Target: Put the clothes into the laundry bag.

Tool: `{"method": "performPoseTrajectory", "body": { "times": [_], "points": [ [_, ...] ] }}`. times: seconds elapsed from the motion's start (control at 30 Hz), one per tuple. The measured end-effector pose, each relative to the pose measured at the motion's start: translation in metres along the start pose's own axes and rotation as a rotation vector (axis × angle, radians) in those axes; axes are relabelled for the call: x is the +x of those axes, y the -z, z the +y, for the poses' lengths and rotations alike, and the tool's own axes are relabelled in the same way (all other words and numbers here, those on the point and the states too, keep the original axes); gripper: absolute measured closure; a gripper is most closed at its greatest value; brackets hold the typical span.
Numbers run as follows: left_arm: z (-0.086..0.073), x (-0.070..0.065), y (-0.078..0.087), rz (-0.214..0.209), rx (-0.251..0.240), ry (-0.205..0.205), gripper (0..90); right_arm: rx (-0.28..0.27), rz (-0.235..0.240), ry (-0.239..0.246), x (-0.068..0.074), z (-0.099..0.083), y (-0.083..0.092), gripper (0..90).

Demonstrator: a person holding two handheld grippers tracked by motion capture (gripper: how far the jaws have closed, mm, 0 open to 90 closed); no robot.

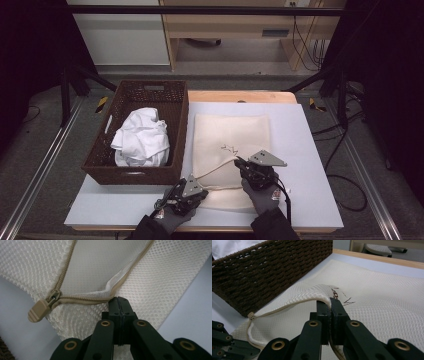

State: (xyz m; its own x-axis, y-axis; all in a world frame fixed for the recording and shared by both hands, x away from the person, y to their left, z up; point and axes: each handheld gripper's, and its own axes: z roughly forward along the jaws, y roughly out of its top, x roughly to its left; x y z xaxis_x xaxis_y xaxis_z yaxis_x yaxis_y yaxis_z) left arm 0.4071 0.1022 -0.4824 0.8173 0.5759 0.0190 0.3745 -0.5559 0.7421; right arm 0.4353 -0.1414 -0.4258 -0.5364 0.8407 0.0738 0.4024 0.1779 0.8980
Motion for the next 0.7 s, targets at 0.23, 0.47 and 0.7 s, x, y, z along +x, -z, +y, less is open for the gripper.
{"method": "performPoseTrajectory", "body": {
  "times": [0.23, 0.47, 0.7],
  "points": [
    [0.004, 0.0, 0.007, -0.05, -0.036, -0.01, 81.9, 0.015, 0.002, -0.007, -0.001, -0.003, -0.001, 87.2],
    [0.02, -0.004, 0.032, -0.053, -0.124, -0.035, 66.2, 0.021, 0.016, -0.024, -0.004, -0.005, 0.0, 86.9],
    [0.04, 0.005, 0.061, -0.036, -0.192, -0.009, 52.0, 0.023, 0.013, -0.02, -0.004, -0.005, -0.001, 86.8]
  ]
}}
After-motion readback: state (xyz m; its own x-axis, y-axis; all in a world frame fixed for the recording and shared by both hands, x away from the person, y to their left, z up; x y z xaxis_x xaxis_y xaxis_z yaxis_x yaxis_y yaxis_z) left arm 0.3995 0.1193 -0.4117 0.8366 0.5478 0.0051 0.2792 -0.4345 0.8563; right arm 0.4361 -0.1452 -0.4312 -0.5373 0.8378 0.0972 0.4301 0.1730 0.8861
